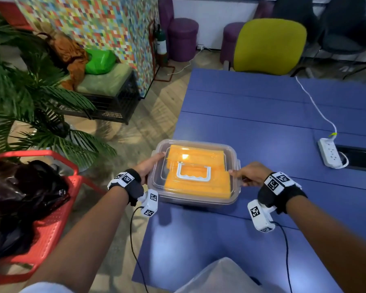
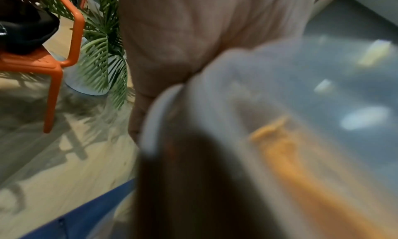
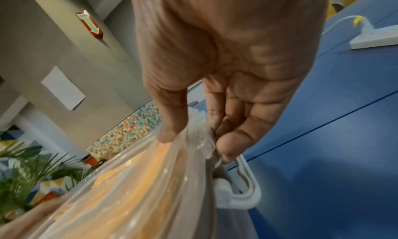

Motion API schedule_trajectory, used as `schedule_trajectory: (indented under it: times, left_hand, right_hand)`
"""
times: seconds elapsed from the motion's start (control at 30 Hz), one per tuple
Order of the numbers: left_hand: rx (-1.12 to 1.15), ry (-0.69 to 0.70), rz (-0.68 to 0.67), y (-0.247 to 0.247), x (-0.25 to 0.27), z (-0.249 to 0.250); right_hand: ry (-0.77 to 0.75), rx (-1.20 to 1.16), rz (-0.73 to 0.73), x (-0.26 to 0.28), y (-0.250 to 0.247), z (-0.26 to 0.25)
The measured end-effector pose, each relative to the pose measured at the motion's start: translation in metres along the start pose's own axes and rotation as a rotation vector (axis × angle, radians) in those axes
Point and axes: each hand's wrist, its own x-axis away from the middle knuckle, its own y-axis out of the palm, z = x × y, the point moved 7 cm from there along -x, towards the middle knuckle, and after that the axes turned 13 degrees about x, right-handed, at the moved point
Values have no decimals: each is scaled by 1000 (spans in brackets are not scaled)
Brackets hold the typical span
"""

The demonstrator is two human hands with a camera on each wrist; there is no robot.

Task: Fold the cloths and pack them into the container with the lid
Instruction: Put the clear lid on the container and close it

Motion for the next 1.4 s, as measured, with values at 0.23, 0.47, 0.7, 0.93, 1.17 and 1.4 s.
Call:
schedule_trajectory:
  times: [0.23,0.47,0.7,0.93,1.17,1.4]
  left_hand:
    - [-330,246,307,21,-7,49]
    - [-640,385,315,58,-22,97]
    - [-546,272,137,65,-29,94]
    - [-640,389,288,66,-23,95]
    - [-561,389,260,44,-34,77]
    - [-209,212,-33,44,-24,67]
  right_hand:
    - [76,-139,226,-17,-31,10]
    - [114,-180,319,-23,-45,23]
    - [111,-186,252,-31,-59,21]
    - [71,-165,275,-29,-58,20]
    - [60,-146,280,-28,-59,17]
    - [113,-159,289,-26,-57,19]
